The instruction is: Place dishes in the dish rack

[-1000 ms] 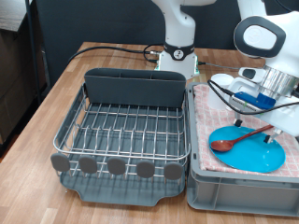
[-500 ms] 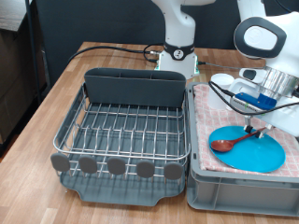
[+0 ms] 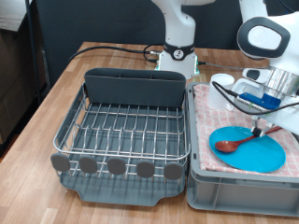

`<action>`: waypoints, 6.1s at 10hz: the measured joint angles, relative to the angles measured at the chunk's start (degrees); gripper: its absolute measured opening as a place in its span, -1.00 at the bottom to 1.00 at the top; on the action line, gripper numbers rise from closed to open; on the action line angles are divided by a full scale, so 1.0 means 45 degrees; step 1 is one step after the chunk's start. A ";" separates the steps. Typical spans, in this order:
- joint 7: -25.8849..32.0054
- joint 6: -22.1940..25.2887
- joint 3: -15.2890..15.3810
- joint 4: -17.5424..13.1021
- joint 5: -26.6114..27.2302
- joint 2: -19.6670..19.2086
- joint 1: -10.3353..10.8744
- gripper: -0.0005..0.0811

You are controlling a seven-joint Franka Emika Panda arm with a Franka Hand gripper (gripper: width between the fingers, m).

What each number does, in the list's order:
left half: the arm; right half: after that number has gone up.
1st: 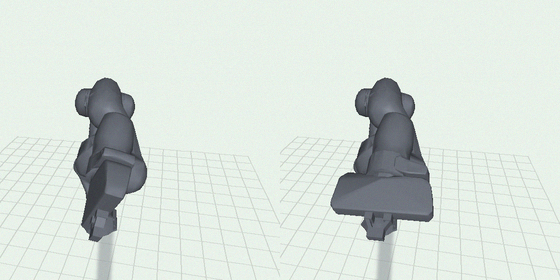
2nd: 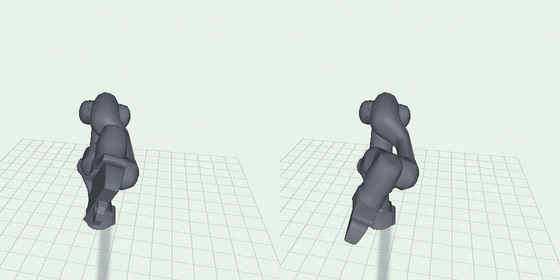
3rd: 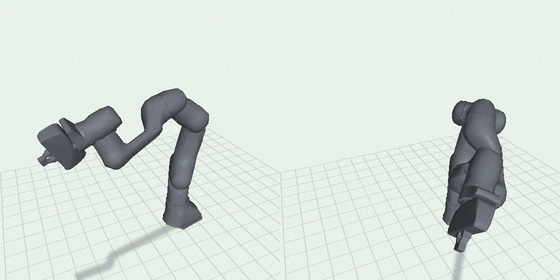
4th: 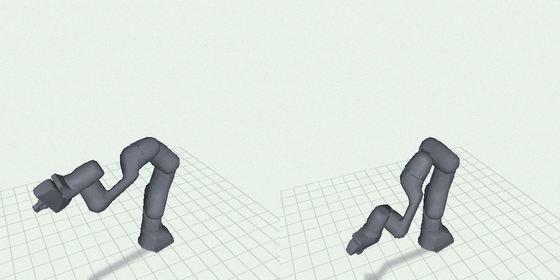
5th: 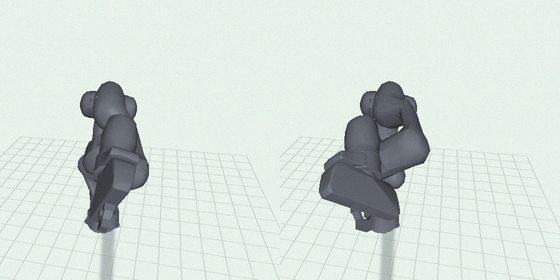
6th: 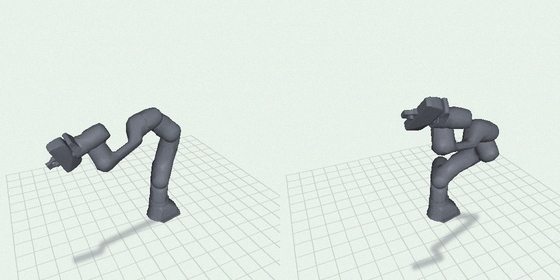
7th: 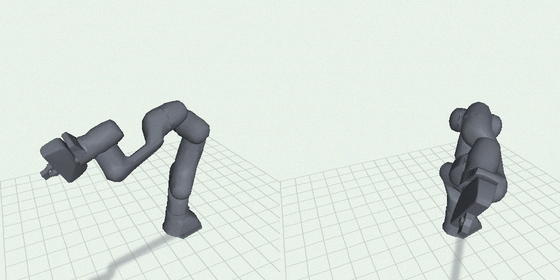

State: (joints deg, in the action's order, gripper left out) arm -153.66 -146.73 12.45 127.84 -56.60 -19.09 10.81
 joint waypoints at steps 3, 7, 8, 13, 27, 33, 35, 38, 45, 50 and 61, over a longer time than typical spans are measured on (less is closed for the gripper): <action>0.0507 0.0813 0.0186 -0.0267 0.1041 0.0384 0.0163 -0.98; 0.0675 0.1803 0.0435 -0.0322 0.1881 0.1246 0.0194 -0.98; 0.0724 0.1912 0.0456 -0.0322 0.2034 0.1393 0.0194 -0.98; 0.0808 0.1609 0.0427 -0.0273 0.2055 0.1561 0.0184 0.07; 0.0357 -0.0918 -0.0744 0.0046 0.0156 -0.0223 0.0310 0.98; 0.0209 -0.0978 -0.1280 0.0039 -0.0037 -0.0310 0.0937 -0.08; 0.0211 -0.0974 -0.1353 0.0033 0.0005 -0.0310 0.1042 -0.50; 0.0390 -0.0867 -0.1345 0.0003 0.0272 -0.0166 0.1081 -0.75; 0.1566 0.1771 -0.0494 0.0009 0.2738 0.2200 0.1128 -0.75; 0.0824 0.3840 -0.0300 0.0074 0.4050 0.3191 0.1117 -0.75; 0.0651 0.5981 -0.1530 0.2931 0.7573 0.7360 0.0402 -0.75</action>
State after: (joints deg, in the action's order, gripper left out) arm -150.73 -119.81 5.57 141.02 -22.52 14.03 12.62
